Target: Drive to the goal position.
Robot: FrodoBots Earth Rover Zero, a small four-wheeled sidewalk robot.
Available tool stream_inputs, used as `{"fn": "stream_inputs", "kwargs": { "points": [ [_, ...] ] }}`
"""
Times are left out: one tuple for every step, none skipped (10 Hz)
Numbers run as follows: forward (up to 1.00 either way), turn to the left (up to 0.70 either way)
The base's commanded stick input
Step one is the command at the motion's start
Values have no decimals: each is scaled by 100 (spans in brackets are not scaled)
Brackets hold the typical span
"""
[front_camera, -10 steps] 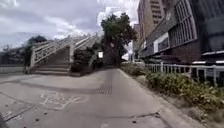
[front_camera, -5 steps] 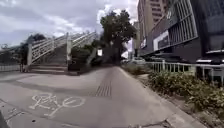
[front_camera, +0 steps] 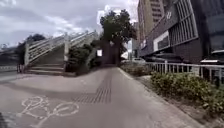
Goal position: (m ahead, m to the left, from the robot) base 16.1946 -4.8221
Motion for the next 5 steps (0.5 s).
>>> {"fn": "stream_inputs", "kwargs": {
  "points": [
    [45, 0],
    [45, 0],
    [45, 0],
    [45, 0],
    [45, 0]
  ]
}}
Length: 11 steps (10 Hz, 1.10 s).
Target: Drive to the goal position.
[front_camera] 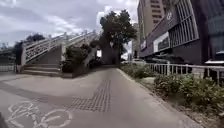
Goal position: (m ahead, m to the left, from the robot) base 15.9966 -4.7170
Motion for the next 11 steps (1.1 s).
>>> {"fn": "stream_inputs", "kwargs": {
  "points": [
    [45, 0],
    [45, 0],
    [45, 0],
    [45, 0],
    [45, 0],
    [45, 0],
    [45, 0],
    [45, 0],
    [45, 0],
    [45, 0],
    [45, 0]
  ]
}}
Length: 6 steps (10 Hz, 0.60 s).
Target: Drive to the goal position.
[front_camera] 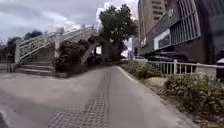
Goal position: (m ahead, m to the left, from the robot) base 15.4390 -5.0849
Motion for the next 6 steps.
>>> {"fn": "stream_inputs", "kwargs": {
  "points": [
    [45, 11],
    [45, 21],
    [45, 27],
    [45, 23],
    [45, 14],
    [45, 0]
  ]
}}
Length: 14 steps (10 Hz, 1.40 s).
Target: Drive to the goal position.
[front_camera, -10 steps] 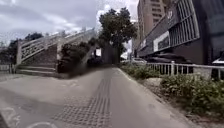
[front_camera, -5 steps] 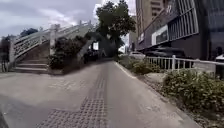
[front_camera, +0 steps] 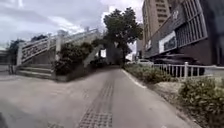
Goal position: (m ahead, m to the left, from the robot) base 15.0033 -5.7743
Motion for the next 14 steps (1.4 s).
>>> {"fn": "stream_inputs", "kwargs": {
  "points": [
    [45, 0],
    [45, 0],
    [45, 0],
    [45, 0],
    [45, 0],
    [45, 0],
    [45, 0],
    [45, 0],
    [45, 0],
    [45, 0],
    [45, 0],
    [45, 0],
    [45, 0],
    [45, 0]
  ]
}}
